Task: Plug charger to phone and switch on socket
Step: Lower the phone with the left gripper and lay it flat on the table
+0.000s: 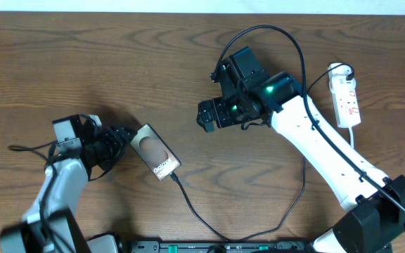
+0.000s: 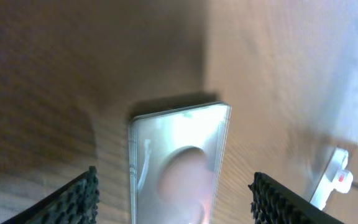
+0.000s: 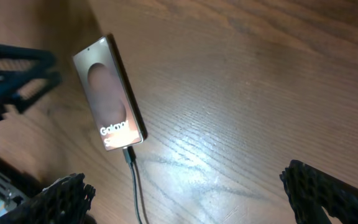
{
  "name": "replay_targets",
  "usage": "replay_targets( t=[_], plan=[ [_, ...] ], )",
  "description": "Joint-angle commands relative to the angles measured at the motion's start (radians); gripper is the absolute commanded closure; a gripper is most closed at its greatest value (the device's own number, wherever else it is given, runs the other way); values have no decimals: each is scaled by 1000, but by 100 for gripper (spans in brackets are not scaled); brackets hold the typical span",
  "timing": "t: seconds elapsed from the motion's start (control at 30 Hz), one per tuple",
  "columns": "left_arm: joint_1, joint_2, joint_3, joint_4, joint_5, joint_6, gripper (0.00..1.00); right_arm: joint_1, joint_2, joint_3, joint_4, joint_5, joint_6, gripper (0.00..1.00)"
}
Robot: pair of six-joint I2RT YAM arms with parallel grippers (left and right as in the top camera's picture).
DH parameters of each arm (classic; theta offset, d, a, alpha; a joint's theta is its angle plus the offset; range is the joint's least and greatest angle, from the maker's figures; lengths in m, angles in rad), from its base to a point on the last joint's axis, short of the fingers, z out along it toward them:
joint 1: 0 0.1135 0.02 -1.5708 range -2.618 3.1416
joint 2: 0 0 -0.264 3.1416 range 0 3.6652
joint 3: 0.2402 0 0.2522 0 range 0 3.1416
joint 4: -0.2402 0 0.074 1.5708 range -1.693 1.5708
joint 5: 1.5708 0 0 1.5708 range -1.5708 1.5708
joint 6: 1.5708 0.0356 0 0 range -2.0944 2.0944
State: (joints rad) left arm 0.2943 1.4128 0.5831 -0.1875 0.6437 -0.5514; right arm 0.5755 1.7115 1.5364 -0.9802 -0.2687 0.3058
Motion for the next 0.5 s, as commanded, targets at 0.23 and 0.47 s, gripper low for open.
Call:
replay_targets(
  t=[0.23,0.47],
  plan=[
    [-55,-286,224,-436,-356,223,13,8,-16,8,-4,31,-7,1],
    [-205,-279,489,-638,-512,271,13,8,-16,8,-5,32,-7,1]
  ],
)
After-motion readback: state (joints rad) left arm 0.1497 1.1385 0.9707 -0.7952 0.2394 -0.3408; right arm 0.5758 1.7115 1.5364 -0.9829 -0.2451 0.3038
